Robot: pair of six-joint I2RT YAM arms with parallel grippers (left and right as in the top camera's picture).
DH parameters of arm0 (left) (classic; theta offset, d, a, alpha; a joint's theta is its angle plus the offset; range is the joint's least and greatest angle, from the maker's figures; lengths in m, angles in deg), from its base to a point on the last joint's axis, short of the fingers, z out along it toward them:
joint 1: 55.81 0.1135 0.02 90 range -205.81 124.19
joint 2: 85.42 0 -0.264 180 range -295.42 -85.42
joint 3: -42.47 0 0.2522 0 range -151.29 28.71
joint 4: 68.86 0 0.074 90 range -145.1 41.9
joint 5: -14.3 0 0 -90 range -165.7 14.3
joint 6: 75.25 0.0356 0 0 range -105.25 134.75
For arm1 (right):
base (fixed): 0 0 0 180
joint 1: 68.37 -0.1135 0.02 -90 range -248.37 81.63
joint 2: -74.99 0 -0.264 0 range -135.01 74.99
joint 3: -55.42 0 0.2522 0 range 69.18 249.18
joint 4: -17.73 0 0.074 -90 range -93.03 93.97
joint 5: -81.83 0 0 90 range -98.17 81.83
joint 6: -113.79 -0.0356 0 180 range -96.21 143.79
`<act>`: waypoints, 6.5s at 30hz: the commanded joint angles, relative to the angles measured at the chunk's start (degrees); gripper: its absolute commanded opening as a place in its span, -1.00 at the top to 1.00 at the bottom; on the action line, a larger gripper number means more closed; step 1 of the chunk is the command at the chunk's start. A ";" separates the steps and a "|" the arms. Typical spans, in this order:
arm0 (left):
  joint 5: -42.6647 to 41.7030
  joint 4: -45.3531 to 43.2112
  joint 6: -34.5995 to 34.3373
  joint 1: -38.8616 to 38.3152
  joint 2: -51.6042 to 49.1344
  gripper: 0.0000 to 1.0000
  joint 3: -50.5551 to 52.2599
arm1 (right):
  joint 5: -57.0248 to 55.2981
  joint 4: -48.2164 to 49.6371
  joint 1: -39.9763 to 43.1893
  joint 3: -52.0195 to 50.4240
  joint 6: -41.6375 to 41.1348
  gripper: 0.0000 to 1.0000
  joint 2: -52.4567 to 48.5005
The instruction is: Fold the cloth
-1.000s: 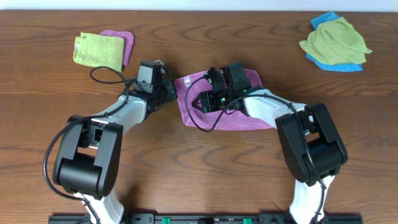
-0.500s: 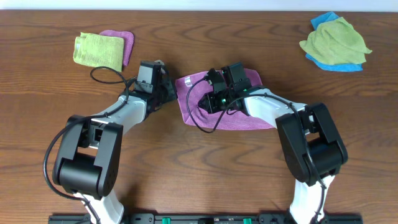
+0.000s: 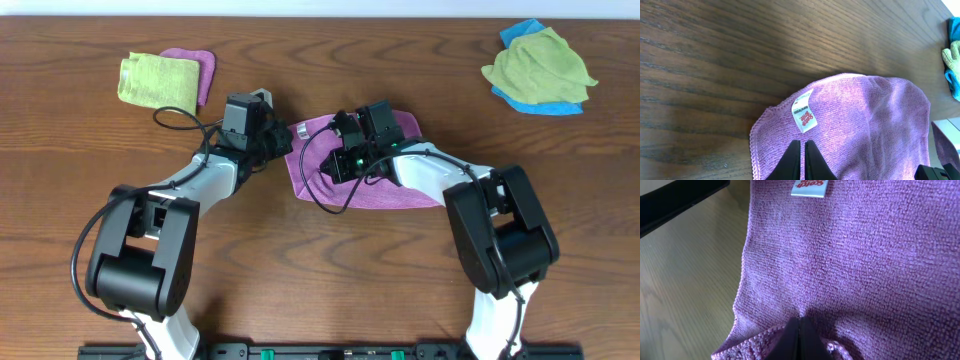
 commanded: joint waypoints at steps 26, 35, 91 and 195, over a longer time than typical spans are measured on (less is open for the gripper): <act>-1.16 -0.90 -1.07 -0.44 -6.69 0.88 -1.20 | -2.32 -13.75 -1.68 5.88 3.72 0.98 4.50; -0.59 -0.81 -0.70 -0.44 -6.69 0.88 -1.20 | -6.36 -26.45 -1.86 7.72 4.98 0.97 10.75; -0.68 -0.83 -0.66 -0.35 -6.67 0.88 -2.36 | -28.35 -53.16 -9.31 9.62 -7.54 0.70 15.06; 7.30 38.07 15.41 -3.80 36.61 0.88 -3.72 | -41.24 -48.46 -0.63 -2.75 -15.34 0.97 40.04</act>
